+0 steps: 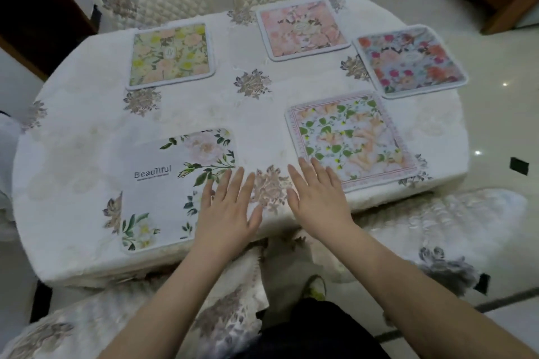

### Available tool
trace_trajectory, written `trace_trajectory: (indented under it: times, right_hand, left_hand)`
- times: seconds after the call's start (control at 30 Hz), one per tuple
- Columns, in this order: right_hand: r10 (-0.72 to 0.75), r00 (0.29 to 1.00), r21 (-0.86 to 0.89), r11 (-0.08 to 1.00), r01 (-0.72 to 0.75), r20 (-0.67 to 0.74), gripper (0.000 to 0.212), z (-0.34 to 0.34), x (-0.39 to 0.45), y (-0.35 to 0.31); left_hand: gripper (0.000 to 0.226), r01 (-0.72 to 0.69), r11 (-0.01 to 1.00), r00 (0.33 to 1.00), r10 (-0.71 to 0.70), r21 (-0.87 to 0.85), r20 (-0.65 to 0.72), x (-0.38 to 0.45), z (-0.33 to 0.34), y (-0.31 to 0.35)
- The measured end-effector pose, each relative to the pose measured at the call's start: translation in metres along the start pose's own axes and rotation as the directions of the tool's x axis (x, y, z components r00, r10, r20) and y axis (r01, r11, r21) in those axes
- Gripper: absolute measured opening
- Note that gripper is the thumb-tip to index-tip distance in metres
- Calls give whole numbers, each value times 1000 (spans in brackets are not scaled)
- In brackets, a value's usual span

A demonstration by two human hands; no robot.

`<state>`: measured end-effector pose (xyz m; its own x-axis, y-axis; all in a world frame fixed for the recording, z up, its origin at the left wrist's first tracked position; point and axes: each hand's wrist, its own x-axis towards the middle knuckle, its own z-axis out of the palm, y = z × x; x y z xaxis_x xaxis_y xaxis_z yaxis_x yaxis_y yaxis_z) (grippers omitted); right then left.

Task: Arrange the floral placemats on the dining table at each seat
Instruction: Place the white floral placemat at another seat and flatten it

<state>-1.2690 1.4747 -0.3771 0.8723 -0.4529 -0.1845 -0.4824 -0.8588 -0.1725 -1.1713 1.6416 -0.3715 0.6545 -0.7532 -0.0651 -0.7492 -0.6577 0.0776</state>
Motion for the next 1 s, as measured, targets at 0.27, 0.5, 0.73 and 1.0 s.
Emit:
trace_trajectory:
  times: [0.27, 0.5, 0.73, 1.0]
  right_hand:
    - [62, 997, -5, 998, -62, -37, 73, -29, -23, 84]
    - [165, 985, -27, 986, -166, -51, 65, -40, -32, 124]
    - [247, 965, -85, 963, -255, -87, 65, -52, -46, 150]
    - [326, 917, -37, 939, -343, -232, 58, -66, -59, 213]
  left_hand:
    - [63, -107, 994, 993, 107, -4, -57, 31, -11, 87]
    - [62, -203, 979, 977, 202, -12, -67, 44, -9, 103]
    - [63, -288, 956, 955, 283, -54, -92, 63, -7, 140]
    - [64, -379, 925, 922, 378, 9, -79, 95, -9, 204]
